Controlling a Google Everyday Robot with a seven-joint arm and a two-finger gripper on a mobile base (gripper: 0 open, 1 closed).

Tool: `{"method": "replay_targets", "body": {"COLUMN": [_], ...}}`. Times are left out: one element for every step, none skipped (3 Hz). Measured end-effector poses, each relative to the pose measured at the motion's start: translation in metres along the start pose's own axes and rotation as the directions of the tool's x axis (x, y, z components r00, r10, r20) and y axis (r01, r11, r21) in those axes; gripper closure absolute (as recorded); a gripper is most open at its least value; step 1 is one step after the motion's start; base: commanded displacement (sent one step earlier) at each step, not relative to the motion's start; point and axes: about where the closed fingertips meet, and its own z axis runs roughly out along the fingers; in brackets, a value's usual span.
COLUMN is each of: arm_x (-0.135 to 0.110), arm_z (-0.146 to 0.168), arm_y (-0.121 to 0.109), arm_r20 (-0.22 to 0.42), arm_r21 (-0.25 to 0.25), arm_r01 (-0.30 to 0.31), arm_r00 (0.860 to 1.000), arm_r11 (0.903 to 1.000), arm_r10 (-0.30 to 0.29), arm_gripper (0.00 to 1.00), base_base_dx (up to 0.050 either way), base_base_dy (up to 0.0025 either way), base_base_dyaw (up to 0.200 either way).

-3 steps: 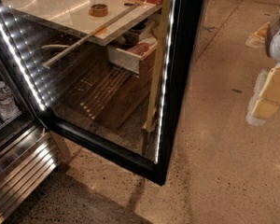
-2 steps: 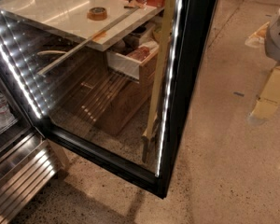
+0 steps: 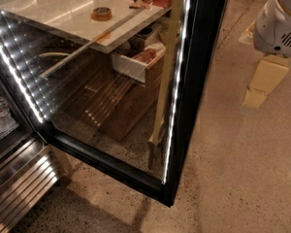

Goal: Close right fridge door

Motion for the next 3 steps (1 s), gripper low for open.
{"method": "replay_targets", "body": {"arm_x": [-0.0415, -0.0415, -0.0415], "arm_z": [0.0237, 0.0237, 0.0237], "arm_y": [-0.0395, -0.0395, -0.0395], "arm_r20": [0.020, 0.020, 0.020], "arm_r21": [-0.015, -0.015, -0.015], "arm_r01": [0.036, 0.036, 0.036], "arm_r00": [0.999, 0.999, 0.999], "arm_r11": [0.9992, 0.9992, 0.9992], "arm_r10": [-0.036, -0.036, -0.036], "arm_gripper": [0.00, 0.00, 0.19], "base_base_dx": [0.000, 0.000, 0.000], "base_base_dy": [0.00000, 0.00000, 0.00000], "base_base_dyaw": [0.000, 0.000, 0.000]}}
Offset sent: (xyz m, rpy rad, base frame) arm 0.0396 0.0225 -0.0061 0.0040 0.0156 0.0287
